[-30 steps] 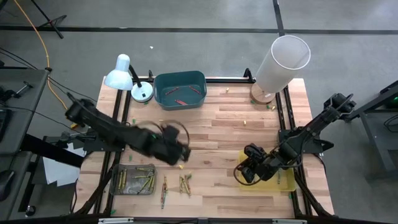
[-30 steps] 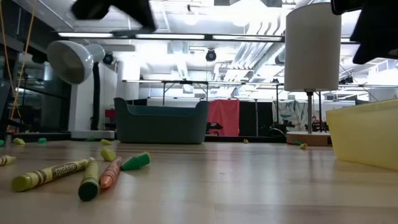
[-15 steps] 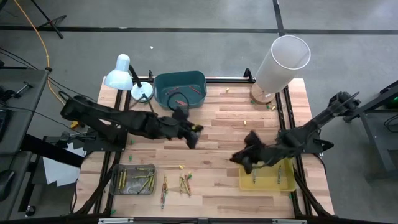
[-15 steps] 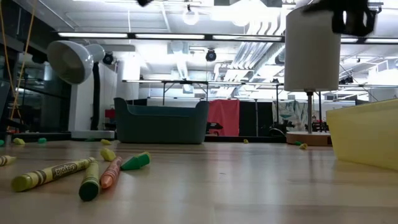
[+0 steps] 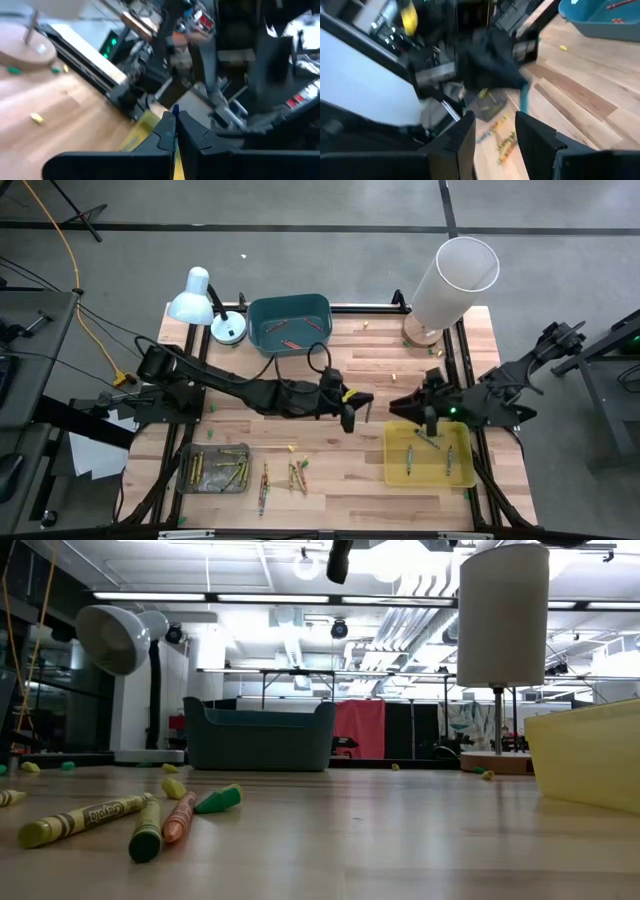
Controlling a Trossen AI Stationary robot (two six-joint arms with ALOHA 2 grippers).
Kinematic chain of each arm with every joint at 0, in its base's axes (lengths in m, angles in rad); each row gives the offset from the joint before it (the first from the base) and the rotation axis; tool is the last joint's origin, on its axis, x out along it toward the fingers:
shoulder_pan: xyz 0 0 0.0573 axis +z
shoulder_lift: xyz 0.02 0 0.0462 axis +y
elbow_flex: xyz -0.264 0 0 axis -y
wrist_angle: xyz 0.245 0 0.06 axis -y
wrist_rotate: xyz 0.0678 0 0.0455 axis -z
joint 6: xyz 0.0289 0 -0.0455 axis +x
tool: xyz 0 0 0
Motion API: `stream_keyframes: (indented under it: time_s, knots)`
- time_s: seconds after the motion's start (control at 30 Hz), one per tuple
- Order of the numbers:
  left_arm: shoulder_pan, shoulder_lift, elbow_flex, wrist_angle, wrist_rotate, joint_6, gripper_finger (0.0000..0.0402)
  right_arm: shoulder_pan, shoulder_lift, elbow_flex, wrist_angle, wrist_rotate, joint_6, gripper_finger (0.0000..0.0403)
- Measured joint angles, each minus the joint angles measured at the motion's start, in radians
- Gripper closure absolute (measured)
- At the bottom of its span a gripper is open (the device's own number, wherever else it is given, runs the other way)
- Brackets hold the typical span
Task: Sort crayons
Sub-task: Put the right blue crayon into the yellow bin
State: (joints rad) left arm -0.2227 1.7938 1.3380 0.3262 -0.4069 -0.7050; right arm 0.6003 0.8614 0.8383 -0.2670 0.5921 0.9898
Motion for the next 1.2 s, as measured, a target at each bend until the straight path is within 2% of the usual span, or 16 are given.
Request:
stream_keyframes:
  time_s: [0.33, 0.9, 1.2]
  knots:
    - [0.033, -0.013, 0.001, 0.070, 0.055, 0.035, 0.0401, -0.084, 0.167, -0.002, 0.152, -0.047, -0.118, 0.0269]
    - [0.031, -0.030, 0.000, 0.096, 0.058, 0.081, 0.0401, -0.138, 0.131, -0.002, 0.137, -0.027, -0.160, 0.0278]
    - [0.034, -0.093, 0.000, -0.004, 0.038, 0.133, 0.0401, -0.138, 0.087, -0.002, 0.113, -0.045, -0.187, 0.0298]
